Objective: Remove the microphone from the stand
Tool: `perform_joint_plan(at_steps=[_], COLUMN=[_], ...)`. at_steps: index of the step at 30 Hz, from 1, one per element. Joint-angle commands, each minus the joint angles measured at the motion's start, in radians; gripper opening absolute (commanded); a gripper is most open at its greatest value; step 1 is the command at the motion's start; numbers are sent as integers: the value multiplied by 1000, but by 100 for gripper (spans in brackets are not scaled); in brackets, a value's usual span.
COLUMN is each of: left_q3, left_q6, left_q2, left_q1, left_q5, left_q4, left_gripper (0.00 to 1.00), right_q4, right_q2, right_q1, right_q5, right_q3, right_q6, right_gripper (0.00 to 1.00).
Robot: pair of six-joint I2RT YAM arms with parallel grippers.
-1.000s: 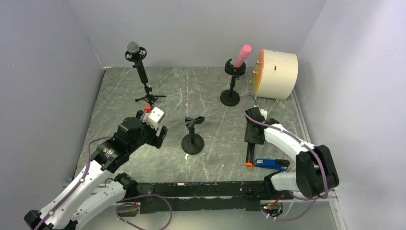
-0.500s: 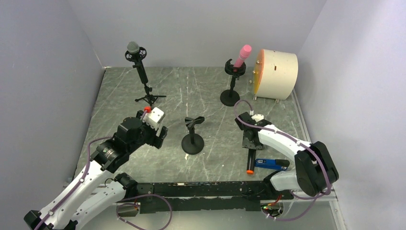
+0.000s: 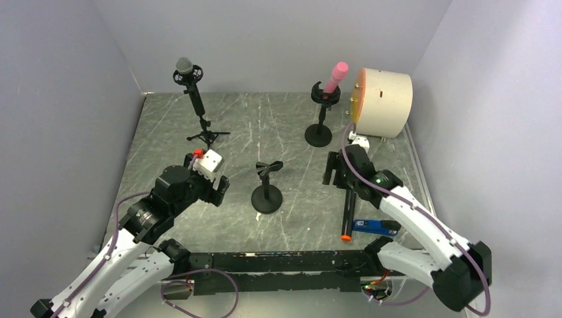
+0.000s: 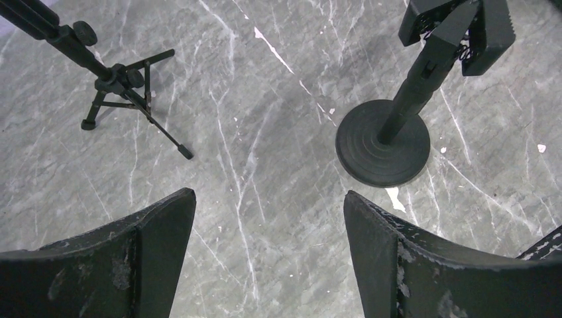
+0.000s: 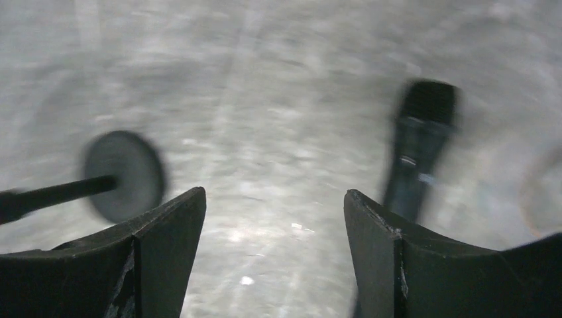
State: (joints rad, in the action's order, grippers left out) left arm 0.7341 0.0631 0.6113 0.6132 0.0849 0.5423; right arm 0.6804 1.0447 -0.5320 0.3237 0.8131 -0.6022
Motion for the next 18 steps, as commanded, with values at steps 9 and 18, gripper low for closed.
perform_joint_plan(at_steps=[9,18], left_q3=[-10,-10], left_q6=[-19,-33], left_q2=[-76,-99], left_q1=[2,0], left_q5=[100,155], left_q4=[-36,-30], left_gripper=[86,87], right_q4=[-628,-1033], right_q2=[-17,80], right_q1=[-344,-570], right_q5=[-313,-44], right_q3=[-107,-207], right_q6=[164,372], right_gripper=[80,83])
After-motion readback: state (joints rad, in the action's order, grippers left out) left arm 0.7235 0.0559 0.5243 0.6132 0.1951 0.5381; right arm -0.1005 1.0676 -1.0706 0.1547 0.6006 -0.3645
